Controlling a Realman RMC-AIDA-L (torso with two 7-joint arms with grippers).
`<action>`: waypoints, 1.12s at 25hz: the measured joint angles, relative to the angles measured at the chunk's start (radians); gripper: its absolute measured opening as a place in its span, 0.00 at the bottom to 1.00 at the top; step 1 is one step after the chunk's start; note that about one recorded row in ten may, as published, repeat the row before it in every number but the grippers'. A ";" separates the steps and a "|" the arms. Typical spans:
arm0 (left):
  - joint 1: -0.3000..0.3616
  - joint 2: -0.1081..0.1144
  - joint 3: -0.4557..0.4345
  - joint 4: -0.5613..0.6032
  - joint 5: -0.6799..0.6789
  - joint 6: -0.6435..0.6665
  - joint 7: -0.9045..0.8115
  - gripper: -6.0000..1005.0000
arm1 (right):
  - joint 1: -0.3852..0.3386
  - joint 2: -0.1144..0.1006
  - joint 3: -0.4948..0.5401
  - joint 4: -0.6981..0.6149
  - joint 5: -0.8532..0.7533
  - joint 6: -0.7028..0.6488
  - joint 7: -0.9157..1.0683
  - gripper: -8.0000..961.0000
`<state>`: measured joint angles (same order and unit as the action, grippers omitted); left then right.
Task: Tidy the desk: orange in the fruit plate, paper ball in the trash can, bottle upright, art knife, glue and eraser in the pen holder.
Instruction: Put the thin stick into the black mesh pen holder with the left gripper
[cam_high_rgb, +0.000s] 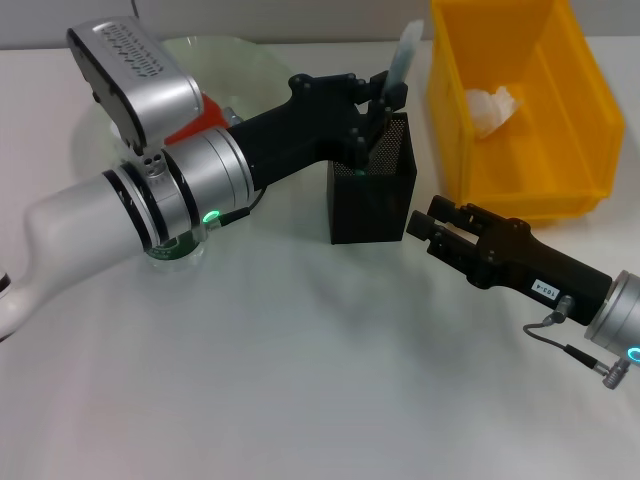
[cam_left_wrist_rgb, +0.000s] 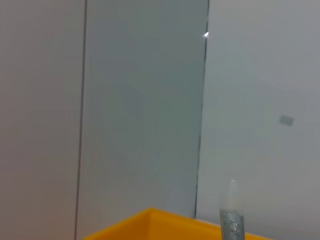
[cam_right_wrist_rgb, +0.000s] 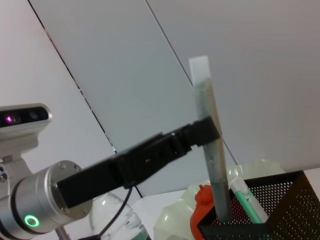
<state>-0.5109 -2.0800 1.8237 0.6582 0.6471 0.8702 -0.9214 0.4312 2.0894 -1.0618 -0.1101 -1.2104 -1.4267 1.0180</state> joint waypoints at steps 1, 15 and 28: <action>-0.004 0.000 0.000 -0.006 -0.002 -0.004 0.000 0.15 | 0.000 0.000 0.000 0.000 0.000 0.000 0.000 0.57; -0.026 0.000 0.027 -0.035 -0.012 -0.047 0.039 0.21 | 0.000 0.001 -0.001 0.007 0.000 0.000 0.001 0.58; 0.006 0.011 0.004 -0.031 -0.004 0.185 0.011 0.66 | -0.008 0.001 -0.001 0.007 -0.002 -0.027 -0.005 0.60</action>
<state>-0.5048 -2.0690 1.8282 0.6269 0.6432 1.0554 -0.9101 0.4230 2.0908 -1.0630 -0.1027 -1.2121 -1.4533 1.0134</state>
